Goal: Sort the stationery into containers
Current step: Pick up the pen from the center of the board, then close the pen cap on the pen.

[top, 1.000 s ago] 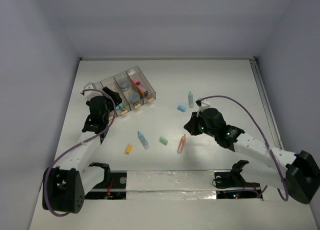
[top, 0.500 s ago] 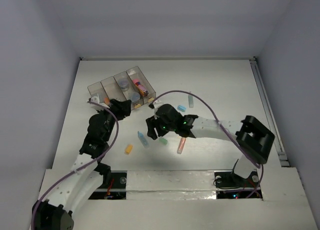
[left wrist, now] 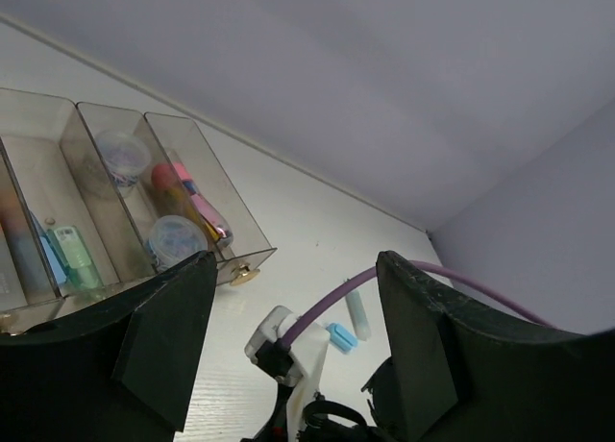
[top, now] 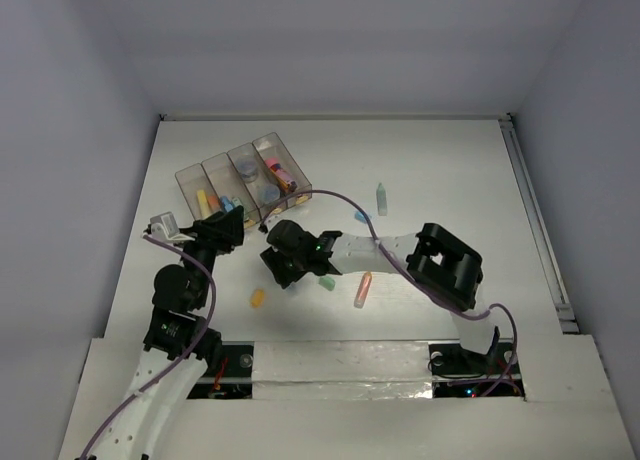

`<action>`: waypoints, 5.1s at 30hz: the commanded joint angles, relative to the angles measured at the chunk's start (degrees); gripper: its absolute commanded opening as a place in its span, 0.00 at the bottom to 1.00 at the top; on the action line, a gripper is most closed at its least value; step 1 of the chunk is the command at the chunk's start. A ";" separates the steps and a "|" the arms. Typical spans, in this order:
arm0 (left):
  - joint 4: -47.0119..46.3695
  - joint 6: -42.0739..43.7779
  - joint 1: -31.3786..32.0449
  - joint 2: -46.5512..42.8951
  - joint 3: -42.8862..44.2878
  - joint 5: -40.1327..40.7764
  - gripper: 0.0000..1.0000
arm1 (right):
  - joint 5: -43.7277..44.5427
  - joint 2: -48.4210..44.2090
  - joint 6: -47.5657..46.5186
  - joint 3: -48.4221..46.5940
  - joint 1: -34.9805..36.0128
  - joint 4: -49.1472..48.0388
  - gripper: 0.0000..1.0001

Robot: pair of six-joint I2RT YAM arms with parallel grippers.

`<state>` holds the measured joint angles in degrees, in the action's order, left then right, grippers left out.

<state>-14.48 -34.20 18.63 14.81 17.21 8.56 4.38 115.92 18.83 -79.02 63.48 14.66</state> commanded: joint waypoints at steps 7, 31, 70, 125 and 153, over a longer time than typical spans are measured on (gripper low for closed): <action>0.68 -0.96 0.00 0.92 -0.60 -1.00 0.59 | 7.57 5.98 0.33 -7.81 0.94 6.79 0.22; -22.34 0.18 18.89 29.21 -3.15 -17.61 0.49 | 17.07 -26.35 12.37 13.27 -7.06 -19.39 0.03; -28.33 5.36 20.04 36.79 -2.54 -14.01 0.00 | 11.00 -36.37 13.17 23.56 -11.53 -19.58 0.56; -23.75 13.28 20.04 35.91 0.45 -21.48 0.00 | -11.15 2.82 -29.90 -7.46 -33.78 15.76 0.56; -21.20 14.33 20.04 45.48 2.48 -9.09 0.00 | -7.38 -25.13 27.75 22.43 -22.89 -45.50 0.12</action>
<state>-33.98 -20.97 38.76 60.55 16.99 -3.07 -6.96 90.41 39.05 -56.84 37.58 -21.32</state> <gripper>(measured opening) 0.163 0.323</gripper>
